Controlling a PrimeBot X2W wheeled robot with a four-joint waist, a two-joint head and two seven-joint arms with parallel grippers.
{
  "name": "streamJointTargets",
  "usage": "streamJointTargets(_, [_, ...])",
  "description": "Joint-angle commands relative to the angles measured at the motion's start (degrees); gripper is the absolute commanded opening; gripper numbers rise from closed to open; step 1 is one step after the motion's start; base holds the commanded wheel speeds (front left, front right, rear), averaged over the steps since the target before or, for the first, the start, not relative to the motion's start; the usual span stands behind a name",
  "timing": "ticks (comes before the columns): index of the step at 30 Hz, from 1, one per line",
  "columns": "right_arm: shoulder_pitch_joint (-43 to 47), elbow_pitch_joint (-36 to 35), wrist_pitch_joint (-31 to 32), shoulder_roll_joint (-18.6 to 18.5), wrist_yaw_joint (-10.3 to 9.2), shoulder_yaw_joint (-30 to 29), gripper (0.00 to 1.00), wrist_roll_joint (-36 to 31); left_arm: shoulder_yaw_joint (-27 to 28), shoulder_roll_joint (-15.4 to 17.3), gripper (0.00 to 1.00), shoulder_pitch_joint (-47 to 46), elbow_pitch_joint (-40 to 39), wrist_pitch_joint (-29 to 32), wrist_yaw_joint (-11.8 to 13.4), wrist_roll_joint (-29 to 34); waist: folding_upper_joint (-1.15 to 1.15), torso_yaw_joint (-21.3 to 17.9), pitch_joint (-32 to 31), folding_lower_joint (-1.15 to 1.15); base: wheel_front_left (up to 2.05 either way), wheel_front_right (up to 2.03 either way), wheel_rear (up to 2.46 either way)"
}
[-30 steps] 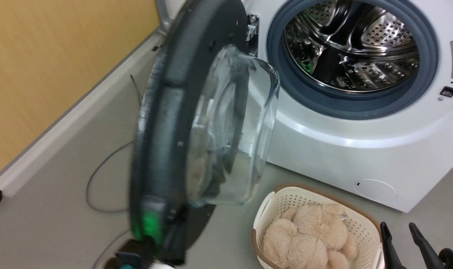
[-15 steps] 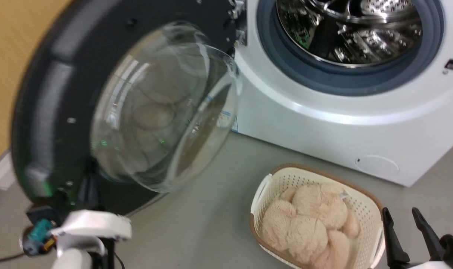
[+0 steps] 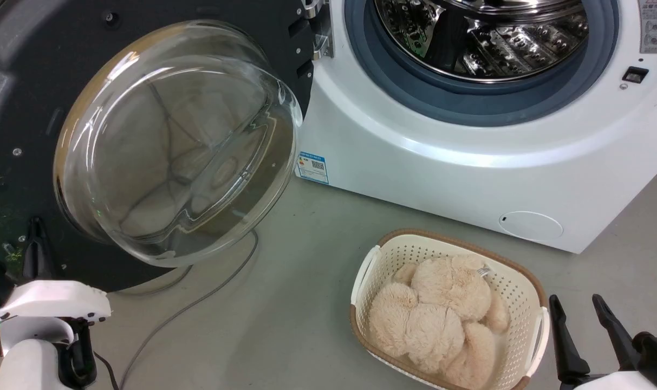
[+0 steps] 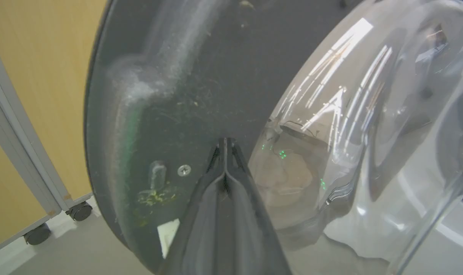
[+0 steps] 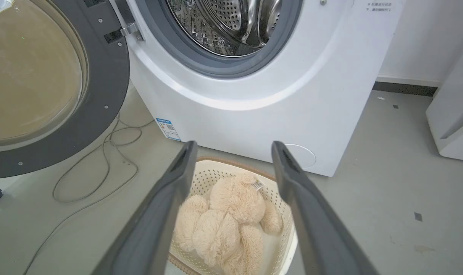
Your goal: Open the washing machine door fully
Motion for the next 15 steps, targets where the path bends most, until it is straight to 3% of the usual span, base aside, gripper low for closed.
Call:
streamJointTargets(1, [-0.8,0.2,0.1,0.2,0.03,0.0,1.0,-0.1,0.6,0.2,0.0,-1.1,0.6,-0.1,-0.6,0.7,0.0,0.0,-0.3,-0.01,0.0,0.0,0.0])
streamJointTargets(7, [-0.1,1.2,-0.3,0.2,0.03,0.5,1.0,0.6,1.2,-1.6,0.0,0.1,0.3,-0.1,-1.8,3.9,0.0,-0.2,-2.5,-0.01,0.0,0.0,0.0])
streamJointTargets(15, [2.1,3.9,-1.8,0.2,0.03,1.4,1.0,2.0,0.0,-5.8,0.0,11.7,-8.0,-0.1,-1.3,8.4,0.0,-1.6,-8.0,-0.01,0.0,0.0,0.0])
